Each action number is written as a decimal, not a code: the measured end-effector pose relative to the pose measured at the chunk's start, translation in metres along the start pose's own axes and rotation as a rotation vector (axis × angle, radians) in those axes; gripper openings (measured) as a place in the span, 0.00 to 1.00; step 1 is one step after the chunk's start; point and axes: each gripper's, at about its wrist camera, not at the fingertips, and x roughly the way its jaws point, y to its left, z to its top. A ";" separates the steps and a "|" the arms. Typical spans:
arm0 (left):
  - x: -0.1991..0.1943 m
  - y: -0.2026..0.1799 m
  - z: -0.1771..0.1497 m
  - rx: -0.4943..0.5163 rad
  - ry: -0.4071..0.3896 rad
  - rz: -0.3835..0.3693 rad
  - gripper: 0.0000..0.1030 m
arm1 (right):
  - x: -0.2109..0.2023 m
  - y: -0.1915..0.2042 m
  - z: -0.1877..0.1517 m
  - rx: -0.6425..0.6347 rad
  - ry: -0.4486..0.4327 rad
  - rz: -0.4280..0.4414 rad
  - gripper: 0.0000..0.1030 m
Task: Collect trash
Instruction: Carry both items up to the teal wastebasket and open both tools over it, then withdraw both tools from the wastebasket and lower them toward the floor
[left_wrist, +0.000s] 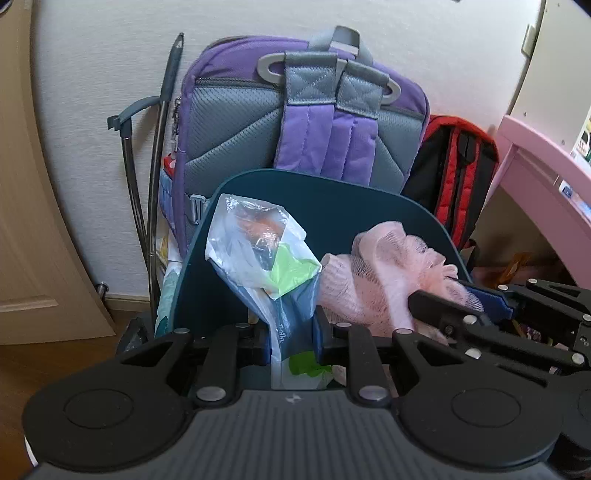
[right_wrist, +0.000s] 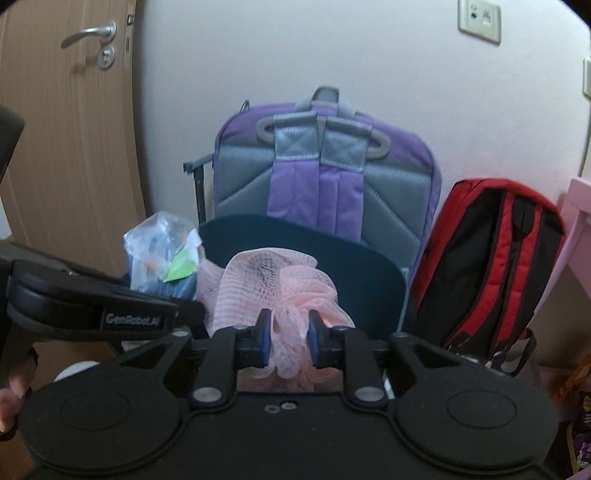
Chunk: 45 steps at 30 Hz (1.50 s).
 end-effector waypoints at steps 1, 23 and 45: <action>0.002 -0.001 0.000 0.003 0.004 0.001 0.19 | 0.001 0.000 0.000 -0.003 0.003 0.001 0.24; -0.045 -0.009 -0.007 0.010 -0.062 0.041 0.67 | -0.053 -0.009 0.002 0.044 -0.029 0.058 0.47; -0.174 -0.027 -0.090 0.046 -0.123 -0.009 0.86 | -0.182 0.003 -0.044 0.111 -0.082 0.159 0.54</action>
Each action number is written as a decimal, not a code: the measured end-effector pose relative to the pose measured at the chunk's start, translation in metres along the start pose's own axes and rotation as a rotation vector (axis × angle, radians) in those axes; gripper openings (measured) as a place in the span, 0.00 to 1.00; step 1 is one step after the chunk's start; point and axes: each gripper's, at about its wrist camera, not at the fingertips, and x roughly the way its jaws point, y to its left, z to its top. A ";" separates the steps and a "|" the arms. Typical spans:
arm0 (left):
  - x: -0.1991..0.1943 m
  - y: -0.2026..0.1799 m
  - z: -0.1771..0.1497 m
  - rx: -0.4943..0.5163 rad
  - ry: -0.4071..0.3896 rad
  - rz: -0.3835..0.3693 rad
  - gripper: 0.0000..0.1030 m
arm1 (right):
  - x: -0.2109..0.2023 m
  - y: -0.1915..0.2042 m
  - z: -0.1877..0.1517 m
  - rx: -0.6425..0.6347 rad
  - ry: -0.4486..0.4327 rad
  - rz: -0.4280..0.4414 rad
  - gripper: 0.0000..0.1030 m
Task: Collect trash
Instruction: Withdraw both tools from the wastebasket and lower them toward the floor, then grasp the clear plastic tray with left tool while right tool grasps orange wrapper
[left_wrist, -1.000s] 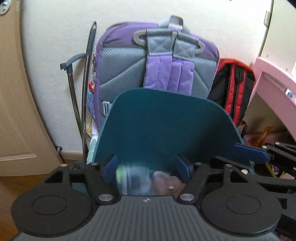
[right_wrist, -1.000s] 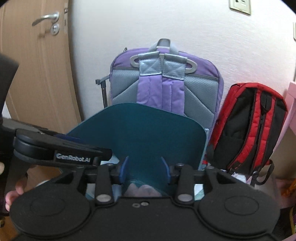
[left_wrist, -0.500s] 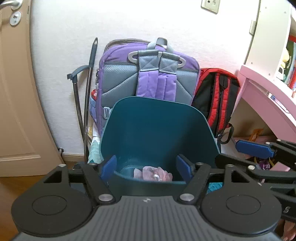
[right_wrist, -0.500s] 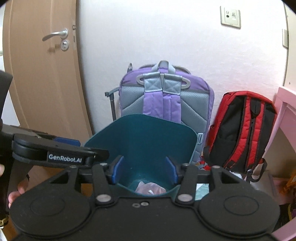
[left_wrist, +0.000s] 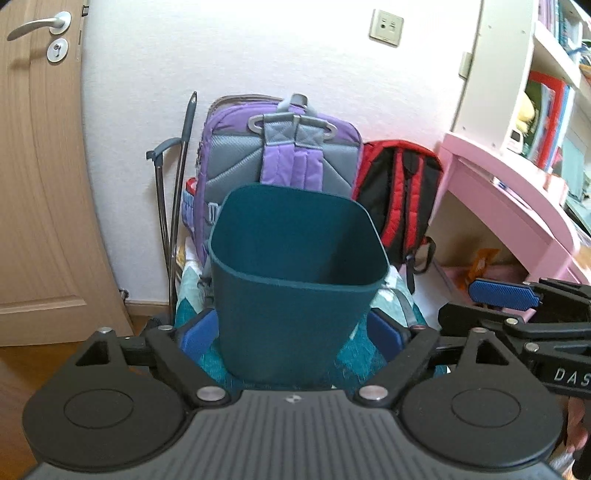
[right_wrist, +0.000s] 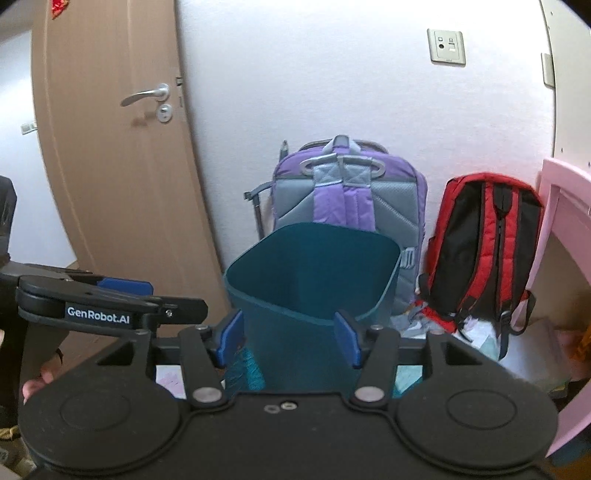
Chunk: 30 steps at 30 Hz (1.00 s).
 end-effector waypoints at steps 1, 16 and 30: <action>-0.003 0.000 -0.007 0.004 0.000 -0.005 0.86 | -0.003 0.000 -0.006 0.001 0.002 0.009 0.54; 0.060 0.016 -0.159 -0.045 0.203 -0.047 1.00 | 0.041 -0.054 -0.166 0.181 0.274 -0.002 0.55; 0.248 0.086 -0.312 -0.141 0.679 0.158 1.00 | 0.175 -0.162 -0.361 0.468 0.721 -0.231 0.55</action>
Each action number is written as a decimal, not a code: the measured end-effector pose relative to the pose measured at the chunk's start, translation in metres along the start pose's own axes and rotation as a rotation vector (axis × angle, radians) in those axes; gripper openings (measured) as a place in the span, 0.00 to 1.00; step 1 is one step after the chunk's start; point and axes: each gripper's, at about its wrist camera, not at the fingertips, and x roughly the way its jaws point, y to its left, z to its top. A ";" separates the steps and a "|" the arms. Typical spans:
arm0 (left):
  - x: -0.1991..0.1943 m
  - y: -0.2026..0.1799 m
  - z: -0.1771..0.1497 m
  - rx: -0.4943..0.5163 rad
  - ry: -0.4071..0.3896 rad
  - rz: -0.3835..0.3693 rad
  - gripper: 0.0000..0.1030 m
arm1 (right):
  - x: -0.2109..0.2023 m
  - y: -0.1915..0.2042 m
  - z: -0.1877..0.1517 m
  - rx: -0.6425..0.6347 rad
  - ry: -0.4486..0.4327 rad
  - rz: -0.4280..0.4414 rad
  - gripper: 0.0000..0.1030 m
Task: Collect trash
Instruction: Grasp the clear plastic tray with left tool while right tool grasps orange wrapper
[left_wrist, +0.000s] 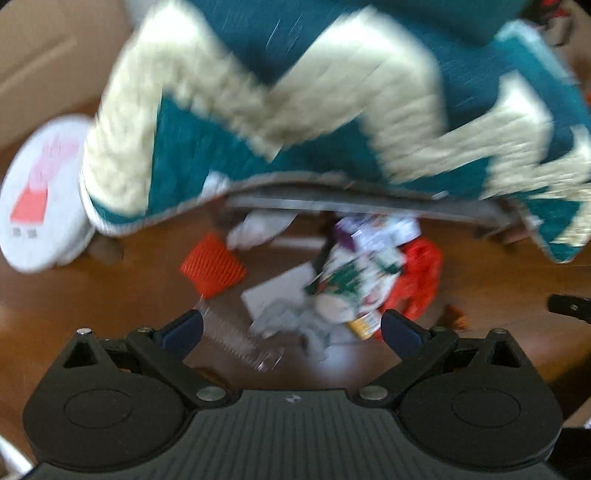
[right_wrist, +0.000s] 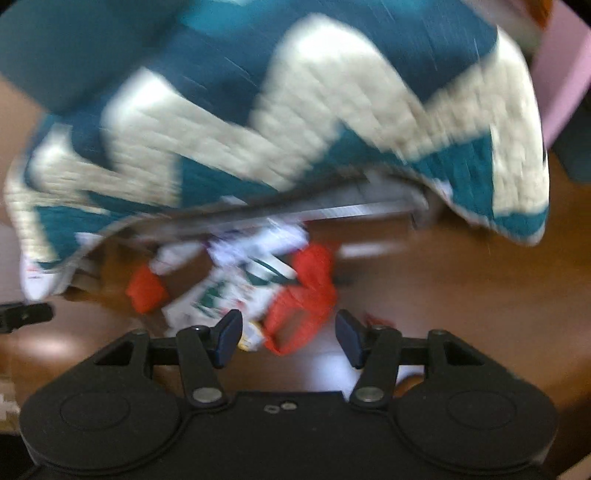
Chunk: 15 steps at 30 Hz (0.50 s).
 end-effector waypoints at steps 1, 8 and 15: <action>0.016 0.006 0.002 -0.015 0.033 0.007 1.00 | 0.013 -0.007 0.000 0.010 0.029 -0.009 0.55; 0.120 0.054 0.007 -0.173 0.241 0.060 1.00 | 0.110 -0.042 0.003 0.047 0.199 -0.093 0.54; 0.201 0.086 -0.005 -0.268 0.354 0.130 1.00 | 0.177 -0.068 -0.003 0.122 0.290 -0.154 0.54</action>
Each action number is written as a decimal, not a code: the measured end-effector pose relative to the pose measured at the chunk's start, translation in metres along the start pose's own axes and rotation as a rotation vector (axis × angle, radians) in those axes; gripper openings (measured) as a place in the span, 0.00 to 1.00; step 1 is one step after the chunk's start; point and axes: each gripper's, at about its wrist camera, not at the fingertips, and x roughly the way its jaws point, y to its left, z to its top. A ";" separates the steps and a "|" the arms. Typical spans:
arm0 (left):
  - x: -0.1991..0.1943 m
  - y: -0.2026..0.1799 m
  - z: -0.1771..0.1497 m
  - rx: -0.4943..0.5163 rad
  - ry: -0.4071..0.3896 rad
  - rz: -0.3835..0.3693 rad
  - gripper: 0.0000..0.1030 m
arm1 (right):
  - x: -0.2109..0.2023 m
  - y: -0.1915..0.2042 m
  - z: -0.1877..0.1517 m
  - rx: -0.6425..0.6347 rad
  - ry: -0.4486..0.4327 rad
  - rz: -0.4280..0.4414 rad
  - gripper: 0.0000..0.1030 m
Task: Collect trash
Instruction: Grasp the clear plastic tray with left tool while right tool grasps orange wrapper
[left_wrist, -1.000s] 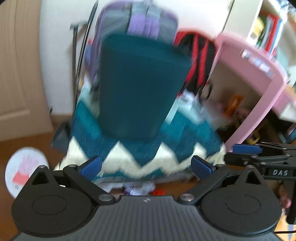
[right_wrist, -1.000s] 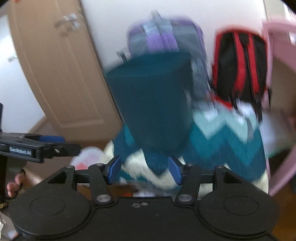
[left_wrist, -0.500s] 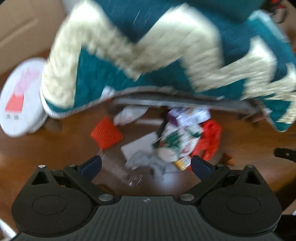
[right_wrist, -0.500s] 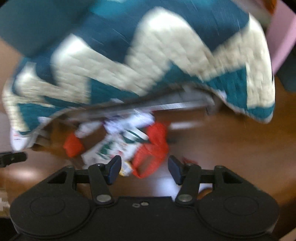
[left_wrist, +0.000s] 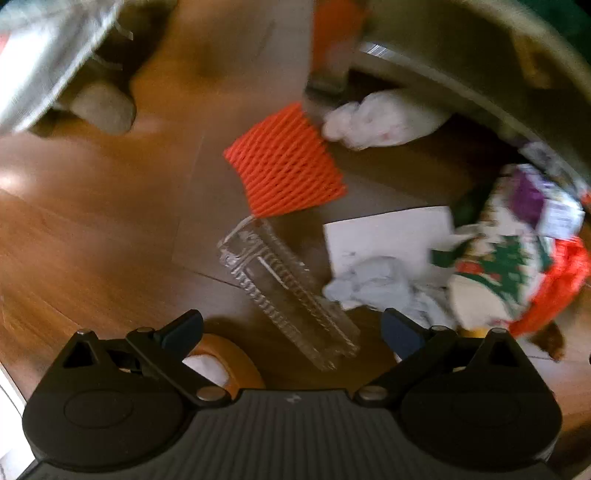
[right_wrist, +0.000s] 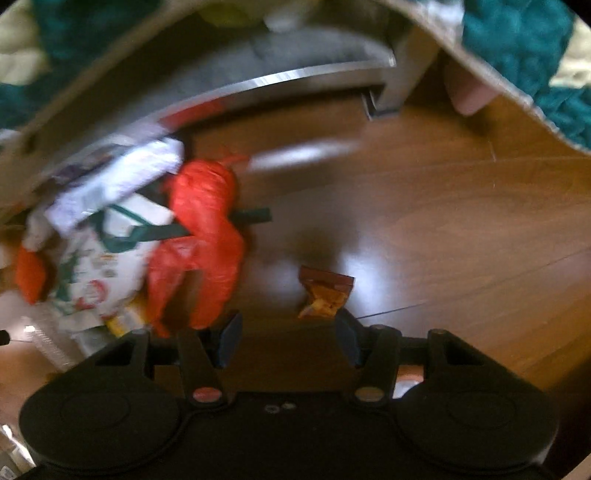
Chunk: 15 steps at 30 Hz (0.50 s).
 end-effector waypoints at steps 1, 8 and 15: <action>0.009 0.002 0.002 -0.011 0.014 -0.001 1.00 | 0.009 -0.001 0.002 0.012 0.010 -0.004 0.54; 0.058 0.006 0.013 -0.061 0.066 0.006 1.00 | 0.058 -0.018 0.007 0.107 0.056 -0.015 0.54; 0.082 0.007 0.018 -0.085 0.094 -0.018 0.95 | 0.078 -0.029 0.013 0.186 0.050 -0.010 0.52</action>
